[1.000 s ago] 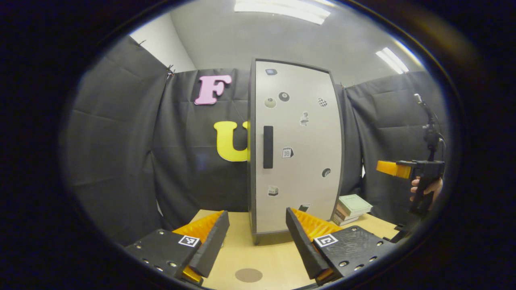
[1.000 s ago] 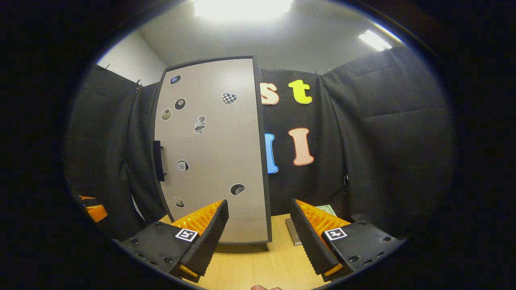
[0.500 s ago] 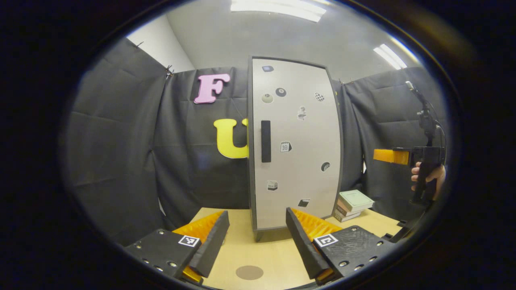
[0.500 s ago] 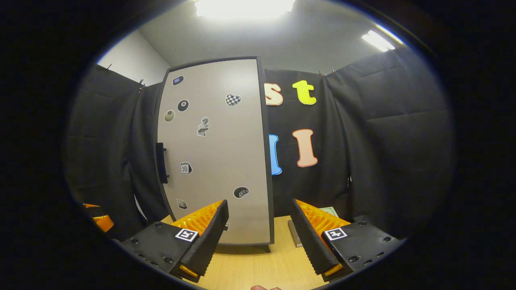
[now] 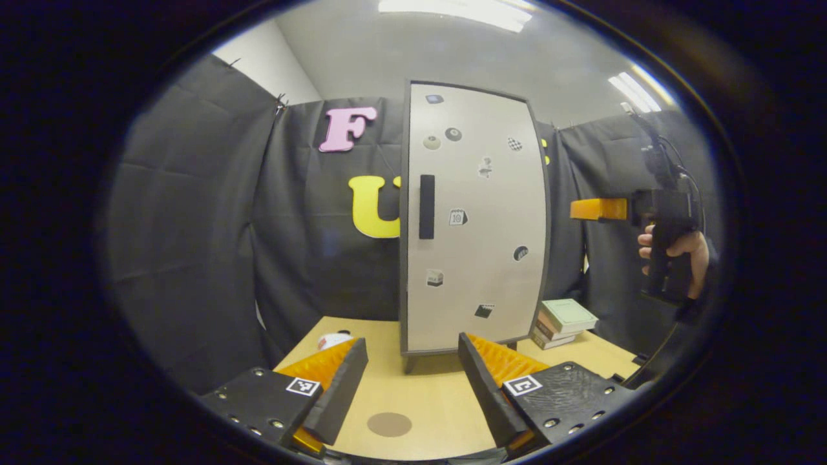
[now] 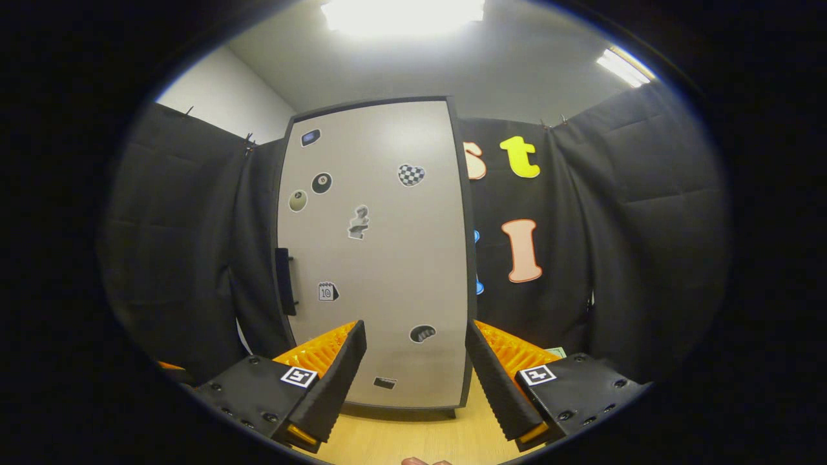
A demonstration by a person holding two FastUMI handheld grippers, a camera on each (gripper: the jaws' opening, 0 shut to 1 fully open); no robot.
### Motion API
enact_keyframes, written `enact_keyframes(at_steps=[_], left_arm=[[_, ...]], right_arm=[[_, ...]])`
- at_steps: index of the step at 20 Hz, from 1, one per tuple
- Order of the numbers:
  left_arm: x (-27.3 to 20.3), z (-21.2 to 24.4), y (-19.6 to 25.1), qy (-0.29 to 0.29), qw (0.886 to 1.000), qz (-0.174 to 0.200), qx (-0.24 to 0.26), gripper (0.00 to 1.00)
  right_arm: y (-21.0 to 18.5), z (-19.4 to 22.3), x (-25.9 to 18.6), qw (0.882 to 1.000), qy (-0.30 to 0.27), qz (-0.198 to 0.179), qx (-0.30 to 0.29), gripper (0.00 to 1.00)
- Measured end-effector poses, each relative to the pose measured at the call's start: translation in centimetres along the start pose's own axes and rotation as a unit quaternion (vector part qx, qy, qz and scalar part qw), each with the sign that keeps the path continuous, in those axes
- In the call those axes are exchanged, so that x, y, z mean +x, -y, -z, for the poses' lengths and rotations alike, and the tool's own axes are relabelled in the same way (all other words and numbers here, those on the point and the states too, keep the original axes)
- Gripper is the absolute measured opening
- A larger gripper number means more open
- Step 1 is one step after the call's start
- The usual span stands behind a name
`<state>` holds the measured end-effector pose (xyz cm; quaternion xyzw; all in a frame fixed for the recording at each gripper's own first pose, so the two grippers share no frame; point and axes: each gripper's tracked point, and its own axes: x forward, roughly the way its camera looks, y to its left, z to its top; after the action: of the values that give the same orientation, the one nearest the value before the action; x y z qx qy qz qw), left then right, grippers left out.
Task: Open the cabinet door with the right hand, grasp the bottle in the cabinet with the left hand and place it on the coaster, then close the cabinet door with the right hand.
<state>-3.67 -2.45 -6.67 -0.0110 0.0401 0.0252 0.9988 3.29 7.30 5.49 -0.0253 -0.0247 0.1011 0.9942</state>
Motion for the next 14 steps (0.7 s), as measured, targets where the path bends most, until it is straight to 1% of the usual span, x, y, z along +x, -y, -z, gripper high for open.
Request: enact_keyframes(at_steps=[2,4,8,11,12,13,14], left_arm=[[-0.1,0.6,-1.1,-0.004,1.000,-0.018,0.004,0.85],[-0.4,1.2,-2.5,-0.006,0.999,-0.035,0.010,0.87],[-1.1,2.4,-5.2,-0.015,0.998,-0.063,-0.013,0.86],[-1.9,3.1,-7.7,-0.021,0.995,-0.090,-0.031,0.86],[-2.3,3.4,-8.6,-0.025,0.994,-0.103,-0.031,0.85],[-2.5,3.6,-9.4,-0.028,0.993,-0.115,-0.026,0.87],[-2.7,3.8,-10.1,-0.029,0.991,-0.126,-0.020,0.85]], right_arm=[[-1.4,-0.8,1.2,1.000,0.002,-0.012,-0.013,0.98],[-3.1,-1.2,2.4,1.000,0.000,-0.021,-0.020,0.98],[-7.8,-1.8,4.6,0.998,-0.003,-0.060,-0.021,0.98],[-10.6,-2.8,6.2,0.997,0.017,-0.077,-0.019,0.98],[-11.4,-2.9,6.9,0.996,0.017,-0.082,-0.017,0.97],[-12.2,-2.9,7.6,0.996,0.016,-0.087,-0.015,0.97],[-13.1,-2.9,8.3,0.996,0.015,-0.091,-0.011,0.98]])
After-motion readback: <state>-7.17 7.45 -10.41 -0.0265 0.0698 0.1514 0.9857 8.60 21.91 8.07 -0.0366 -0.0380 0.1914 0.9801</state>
